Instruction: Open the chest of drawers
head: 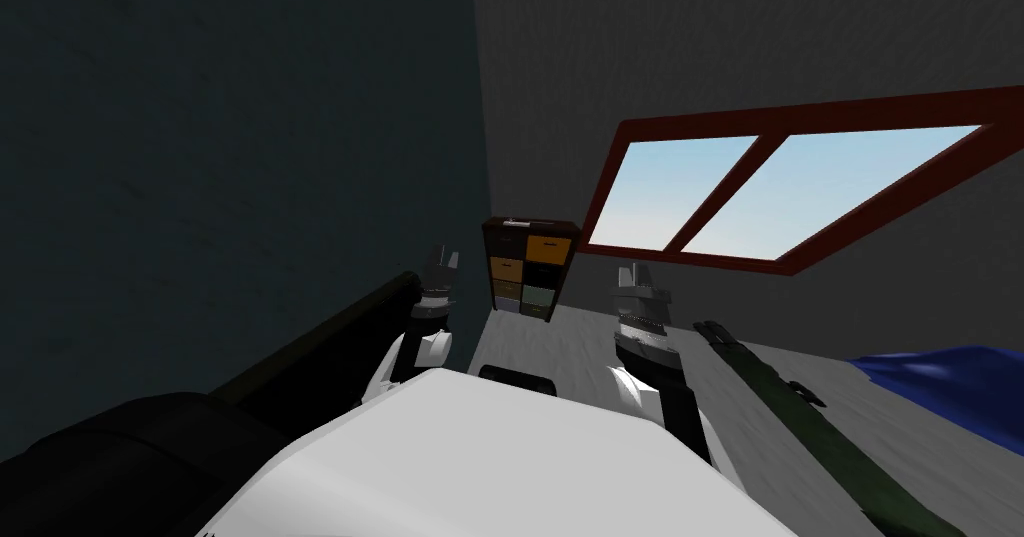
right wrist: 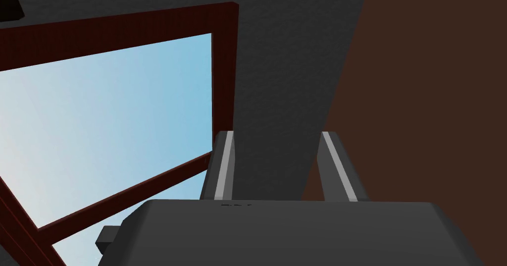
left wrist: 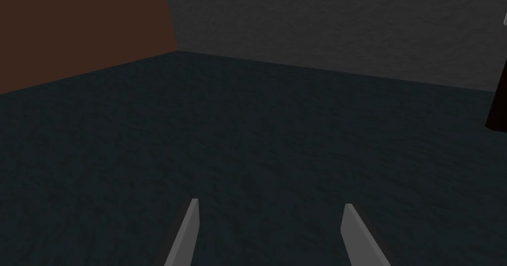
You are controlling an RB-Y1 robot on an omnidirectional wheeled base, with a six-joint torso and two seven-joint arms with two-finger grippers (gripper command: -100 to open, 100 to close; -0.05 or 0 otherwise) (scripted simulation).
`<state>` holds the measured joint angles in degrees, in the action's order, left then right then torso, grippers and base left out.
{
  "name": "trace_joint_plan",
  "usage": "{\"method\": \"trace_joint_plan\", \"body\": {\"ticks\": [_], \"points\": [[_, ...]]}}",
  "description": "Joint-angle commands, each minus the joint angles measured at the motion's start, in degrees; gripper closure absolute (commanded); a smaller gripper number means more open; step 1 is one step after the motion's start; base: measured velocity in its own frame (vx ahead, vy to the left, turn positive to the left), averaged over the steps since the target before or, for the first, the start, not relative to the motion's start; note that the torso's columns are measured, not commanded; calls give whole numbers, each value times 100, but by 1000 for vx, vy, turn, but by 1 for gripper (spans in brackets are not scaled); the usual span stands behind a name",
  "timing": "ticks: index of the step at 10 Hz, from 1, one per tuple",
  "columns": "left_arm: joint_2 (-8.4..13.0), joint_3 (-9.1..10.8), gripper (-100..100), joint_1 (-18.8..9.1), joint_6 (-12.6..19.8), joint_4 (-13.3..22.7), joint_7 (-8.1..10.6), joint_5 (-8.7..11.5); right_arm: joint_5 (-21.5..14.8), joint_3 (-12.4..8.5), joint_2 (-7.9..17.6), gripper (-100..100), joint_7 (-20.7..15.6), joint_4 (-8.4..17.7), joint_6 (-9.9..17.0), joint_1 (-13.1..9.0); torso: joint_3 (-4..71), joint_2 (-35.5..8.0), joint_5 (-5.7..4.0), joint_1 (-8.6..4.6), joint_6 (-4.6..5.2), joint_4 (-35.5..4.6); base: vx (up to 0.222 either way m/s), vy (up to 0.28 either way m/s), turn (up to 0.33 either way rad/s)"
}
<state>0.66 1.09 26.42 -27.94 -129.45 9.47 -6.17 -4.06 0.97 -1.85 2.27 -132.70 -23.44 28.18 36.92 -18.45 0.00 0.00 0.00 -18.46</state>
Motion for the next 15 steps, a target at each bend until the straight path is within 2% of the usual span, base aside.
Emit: {"method": "trace_joint_plan", "body": {"ticks": [1,4,5,6,9,13,15], "points": [[0,0,0,0,0,0,0,0,0,0,0,0,0,0,0,0,844,-424,0,0,0,-423,0,0,0],[0,0,0,0,0,0,0,0,0,0,0,0,0,0,0,0,3381,-1693,0,0,0,-1692,0,0,0],[258,3,-100,1,98,-29,7,17,0,0,0,0,0,0,0,0,4227,-2116,0,0,0,-2115,32,-46,0],[359,4,-100,2,163,-51,12,29,0,0,-1,0,0,2,0,1,4625,-2302,-3,-13,0,-2302,66,-86,3],[634,15,-100,8,543,-195,41,95,0,1,-1,0,0,2,0,2,4775,-2363,-6,-22,1,-2376,104,-133,6],[733,28,-100,14,1032,-375,77,180,0,1,-1,0,0,2,0,2,4764,-2384,5,17,0,-2383,120,-129,4],[745,35,-100,17,1281,-465,95,224,0,1,-1,0,0,2,0,2,4759,-2392,-2,-10,0,-2385,93,-157,5]]}}
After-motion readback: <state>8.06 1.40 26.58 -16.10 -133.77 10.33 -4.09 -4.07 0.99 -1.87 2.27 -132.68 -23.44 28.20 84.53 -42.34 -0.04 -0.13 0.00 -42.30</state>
